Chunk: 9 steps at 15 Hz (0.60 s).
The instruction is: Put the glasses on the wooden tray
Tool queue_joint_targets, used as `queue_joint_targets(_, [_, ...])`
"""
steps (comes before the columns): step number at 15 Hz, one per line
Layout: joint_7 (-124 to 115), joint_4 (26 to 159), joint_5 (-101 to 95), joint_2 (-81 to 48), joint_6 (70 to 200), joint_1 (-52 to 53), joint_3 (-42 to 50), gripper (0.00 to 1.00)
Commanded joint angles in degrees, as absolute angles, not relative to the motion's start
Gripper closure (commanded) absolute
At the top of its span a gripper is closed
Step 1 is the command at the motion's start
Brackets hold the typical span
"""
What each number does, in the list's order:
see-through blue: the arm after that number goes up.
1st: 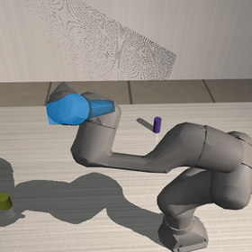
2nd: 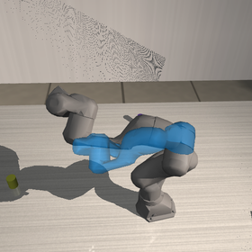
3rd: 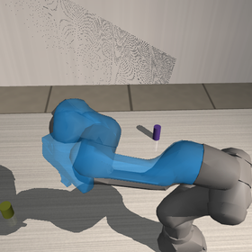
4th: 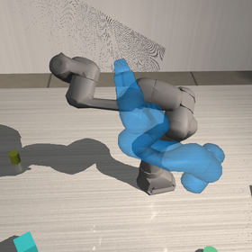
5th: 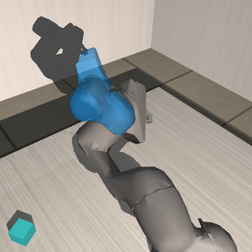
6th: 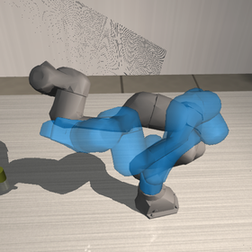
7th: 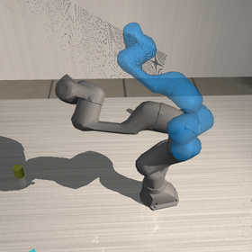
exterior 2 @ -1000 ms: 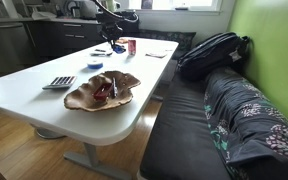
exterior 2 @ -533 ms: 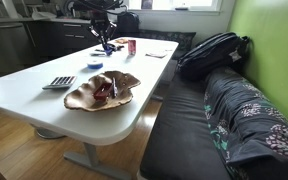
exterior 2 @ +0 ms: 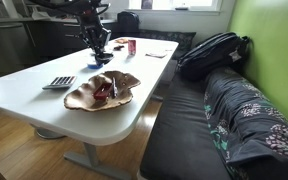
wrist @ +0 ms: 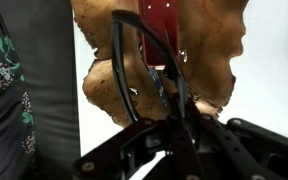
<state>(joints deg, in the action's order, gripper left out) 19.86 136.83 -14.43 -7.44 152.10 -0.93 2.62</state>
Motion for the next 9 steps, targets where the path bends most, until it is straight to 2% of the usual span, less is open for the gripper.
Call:
queue_joint_targets(1, [19.4,137.6,-14.5,-6.7,152.4,-1.6,2.2,0.90])
queue_joint_targets(2, [19.1,138.1,-14.4,-6.2,152.6,-1.6,2.2,0.90])
queue_joint_targets(3, [16.3,137.8,-15.9,-6.7,152.9,-1.4,2.8,0.97])
queue_joint_targets(9, [15.4,138.9,-10.8,-7.2,148.4,-4.3,4.0,0.97])
